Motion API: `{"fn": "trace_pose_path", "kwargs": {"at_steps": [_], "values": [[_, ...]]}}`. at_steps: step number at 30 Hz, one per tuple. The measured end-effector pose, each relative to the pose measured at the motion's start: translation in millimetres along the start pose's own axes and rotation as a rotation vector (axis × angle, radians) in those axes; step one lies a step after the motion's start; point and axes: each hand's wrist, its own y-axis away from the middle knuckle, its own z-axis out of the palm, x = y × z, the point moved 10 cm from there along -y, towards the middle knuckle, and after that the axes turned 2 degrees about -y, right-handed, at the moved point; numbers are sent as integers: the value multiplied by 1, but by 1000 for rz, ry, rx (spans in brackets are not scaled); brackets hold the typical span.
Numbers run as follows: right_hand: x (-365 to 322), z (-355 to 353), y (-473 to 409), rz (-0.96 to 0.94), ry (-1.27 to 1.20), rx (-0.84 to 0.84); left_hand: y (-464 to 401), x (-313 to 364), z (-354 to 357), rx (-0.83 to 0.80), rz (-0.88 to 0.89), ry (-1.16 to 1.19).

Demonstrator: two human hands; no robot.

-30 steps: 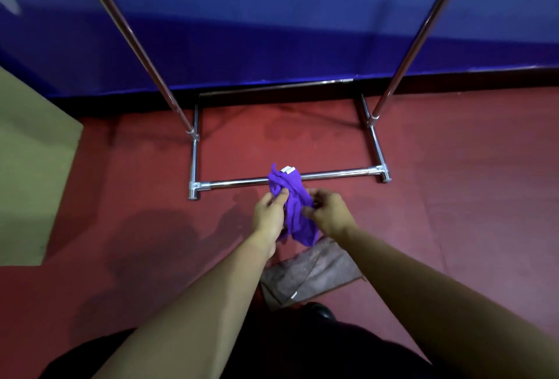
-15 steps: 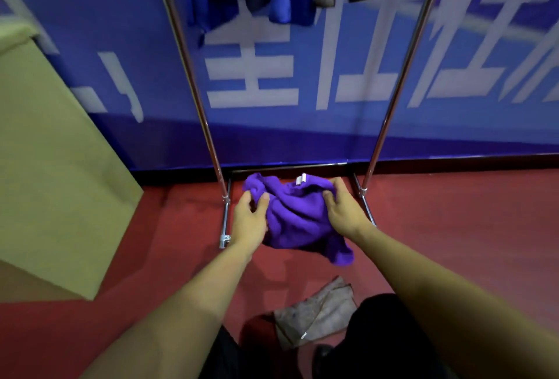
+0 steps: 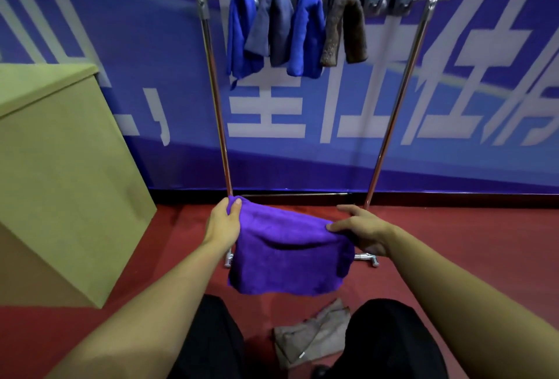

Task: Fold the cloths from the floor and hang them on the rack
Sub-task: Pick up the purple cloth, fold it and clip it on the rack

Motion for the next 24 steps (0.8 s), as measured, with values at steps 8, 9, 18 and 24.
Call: {"fn": "trace_pose_path", "kwargs": {"at_steps": [8,9,18,24], "values": [[-13,-13,15,-30,460,122,-13,14,-11,-115,44,-327],[-13,-15,14,-38,422,131,-11,16,-13,-130,37,-364],[-17,-25,9,-86,304,180,-13,-9,-19,-173,-110,-176],[-23,-36,1,-155,616,356,-11,-5,-24,-63,-144,1]]}}
